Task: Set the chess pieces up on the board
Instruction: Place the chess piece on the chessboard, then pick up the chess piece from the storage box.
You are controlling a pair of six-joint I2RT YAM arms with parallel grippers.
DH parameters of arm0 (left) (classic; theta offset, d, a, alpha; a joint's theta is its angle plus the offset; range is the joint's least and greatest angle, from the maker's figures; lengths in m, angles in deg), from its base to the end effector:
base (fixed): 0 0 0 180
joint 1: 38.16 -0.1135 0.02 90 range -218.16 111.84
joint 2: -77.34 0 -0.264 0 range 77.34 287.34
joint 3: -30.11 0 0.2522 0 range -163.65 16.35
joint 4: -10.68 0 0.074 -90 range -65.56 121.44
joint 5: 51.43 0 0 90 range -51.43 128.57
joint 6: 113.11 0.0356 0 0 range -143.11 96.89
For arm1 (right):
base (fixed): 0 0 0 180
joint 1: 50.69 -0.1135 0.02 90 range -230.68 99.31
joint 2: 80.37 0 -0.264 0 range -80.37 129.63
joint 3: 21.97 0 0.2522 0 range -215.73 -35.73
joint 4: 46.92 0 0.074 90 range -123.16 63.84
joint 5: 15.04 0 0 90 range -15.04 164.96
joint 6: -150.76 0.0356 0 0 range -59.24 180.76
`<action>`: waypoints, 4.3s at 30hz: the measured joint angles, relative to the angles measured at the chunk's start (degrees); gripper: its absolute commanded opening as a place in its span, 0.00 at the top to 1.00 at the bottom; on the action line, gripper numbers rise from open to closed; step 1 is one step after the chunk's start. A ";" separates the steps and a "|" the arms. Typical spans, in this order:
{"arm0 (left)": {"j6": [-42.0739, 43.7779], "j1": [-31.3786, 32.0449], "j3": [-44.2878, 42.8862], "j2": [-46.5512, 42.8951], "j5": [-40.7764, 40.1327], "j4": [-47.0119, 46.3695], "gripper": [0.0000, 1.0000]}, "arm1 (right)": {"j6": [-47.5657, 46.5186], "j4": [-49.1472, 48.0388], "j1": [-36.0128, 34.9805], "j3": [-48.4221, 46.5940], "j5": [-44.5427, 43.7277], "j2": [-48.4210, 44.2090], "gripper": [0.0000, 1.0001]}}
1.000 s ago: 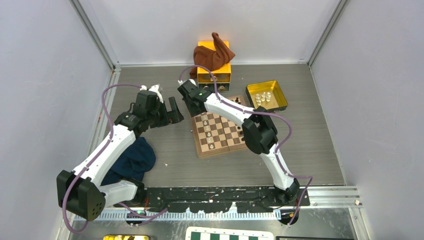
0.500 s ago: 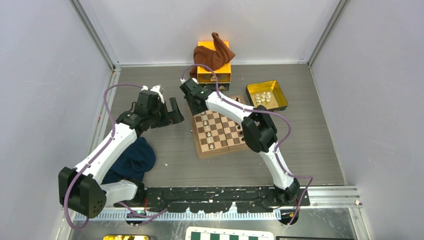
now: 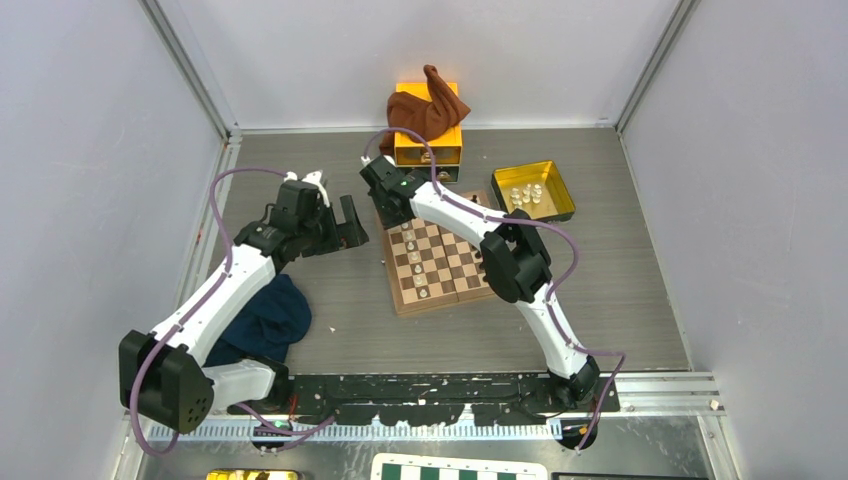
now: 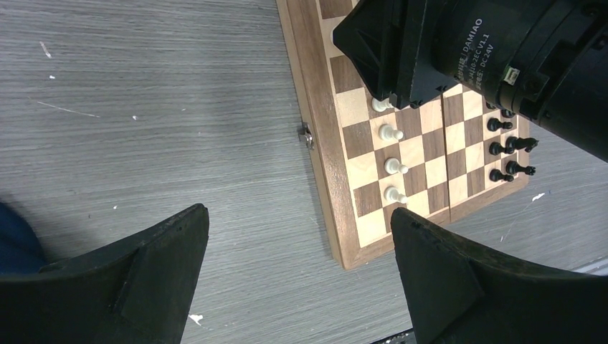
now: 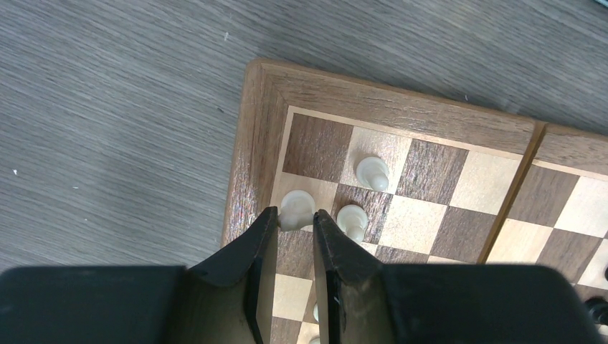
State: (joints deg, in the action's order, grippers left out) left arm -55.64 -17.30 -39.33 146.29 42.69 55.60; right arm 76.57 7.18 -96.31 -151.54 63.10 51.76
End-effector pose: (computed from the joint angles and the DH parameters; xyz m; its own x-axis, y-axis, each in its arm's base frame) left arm 0.2379 -0.0934 0.2854 -0.7683 -0.2812 -0.5750 -0.0119 0.9045 -0.4264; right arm 0.3611 0.3586 0.2071 -0.7312 -0.3660 -0.5756 -0.4378 0.8989 -0.0155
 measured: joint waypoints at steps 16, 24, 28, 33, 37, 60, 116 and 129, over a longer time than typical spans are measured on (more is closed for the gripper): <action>0.00 0.00 0.00 0.74 0.39 -0.04 0.02 | 0.00 0.02 0.00 -0.02 0.11 0.13 0.76; -0.02 0.00 0.00 0.85 0.50 -0.07 0.02 | 0.00 0.04 0.00 0.00 0.11 0.13 0.68; -0.02 0.00 0.00 0.85 0.63 -0.09 0.02 | 0.00 0.02 0.00 0.00 0.09 0.13 0.66; -0.02 0.00 0.00 0.85 0.85 -0.13 0.02 | 0.00 0.02 0.00 0.15 0.09 0.13 0.64; -0.04 0.00 0.00 0.85 1.07 -0.20 0.02 | 0.00 0.02 0.00 0.26 0.09 0.13 0.63; -0.26 0.00 0.00 0.85 1.11 -0.22 0.02 | -0.02 0.59 0.00 0.26 0.02 -2.23 0.61; -1.55 0.00 -5.27 6.54 -0.02 0.07 0.00 | 7.34 -3.10 40.02 13.46 -5.38 -11.54 0.48; -1.55 0.00 -5.27 6.99 -0.02 0.09 0.00 | 8.76 -3.91 41.70 15.23 -3.91 -11.32 0.51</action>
State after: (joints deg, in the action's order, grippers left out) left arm -57.19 -17.30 -44.60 153.28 42.66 55.69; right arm 85.34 3.27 -54.61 -136.30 59.19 40.44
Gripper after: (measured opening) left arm 0.995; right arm 0.496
